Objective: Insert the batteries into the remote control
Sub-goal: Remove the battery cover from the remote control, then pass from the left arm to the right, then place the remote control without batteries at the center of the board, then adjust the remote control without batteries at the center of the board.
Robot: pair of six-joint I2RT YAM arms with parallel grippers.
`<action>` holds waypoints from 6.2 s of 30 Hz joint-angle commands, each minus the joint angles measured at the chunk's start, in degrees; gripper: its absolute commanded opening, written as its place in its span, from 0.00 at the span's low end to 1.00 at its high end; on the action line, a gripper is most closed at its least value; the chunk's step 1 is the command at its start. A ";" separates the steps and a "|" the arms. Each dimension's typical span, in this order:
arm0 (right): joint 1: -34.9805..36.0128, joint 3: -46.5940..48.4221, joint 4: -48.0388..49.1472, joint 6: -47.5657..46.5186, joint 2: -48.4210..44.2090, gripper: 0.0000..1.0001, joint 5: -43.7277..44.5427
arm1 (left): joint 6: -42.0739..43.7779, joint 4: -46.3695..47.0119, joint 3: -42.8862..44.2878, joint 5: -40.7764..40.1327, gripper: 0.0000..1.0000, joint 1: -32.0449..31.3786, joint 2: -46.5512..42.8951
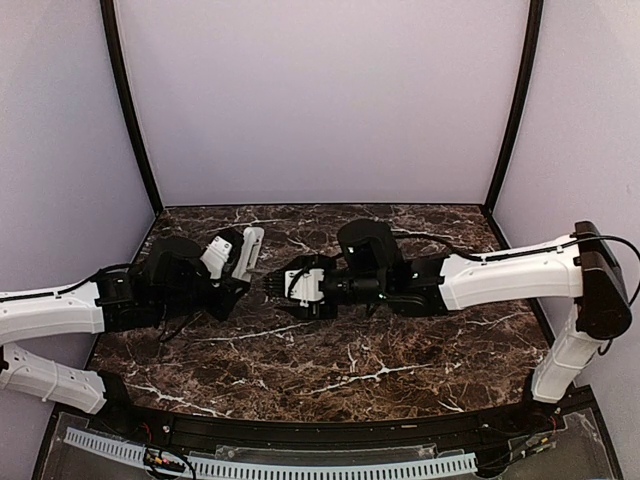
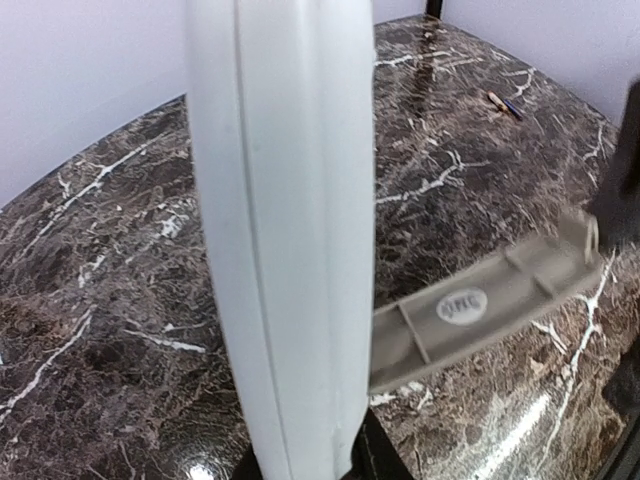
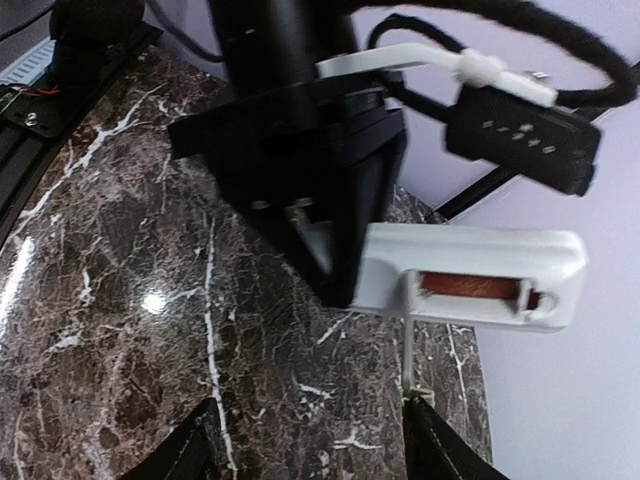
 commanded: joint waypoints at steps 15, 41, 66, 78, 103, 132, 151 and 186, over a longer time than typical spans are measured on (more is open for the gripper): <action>-1.86 -6.18 -3.67 13.31 -6.71 0.60 4.54 | -0.30 3.33 4.59 -1.21 0.00 -0.08 3.79; -7.45 9.40 -20.33 26.57 -13.81 0.82 -20.02 | 5.97 7.37 2.47 36.40 0.00 -0.08 -4.30; 7.80 13.70 -42.12 -39.73 -12.39 0.84 18.18 | 2.27 -19.06 21.42 46.64 0.00 -0.08 12.74; 9.20 12.87 -31.96 -44.17 -6.21 0.82 21.08 | 2.12 -19.38 21.24 45.68 0.00 -0.08 13.49; 9.69 12.56 -31.72 -42.21 -3.41 0.18 28.70 | 2.80 -19.72 21.97 46.60 0.17 -0.05 13.66; 4.09 11.97 -45.22 28.57 14.44 0.25 0.30 | -5.04 -17.06 13.04 13.14 0.99 14.24 -1.61; 4.11 16.34 -51.54 30.82 22.34 0.60 2.80 | -2.34 -15.83 11.73 11.41 0.99 14.24 -2.40; 7.44 5.19 -50.26 71.77 5.60 0.30 -5.78 | -5.21 -11.28 10.03 22.20 0.99 17.50 -1.20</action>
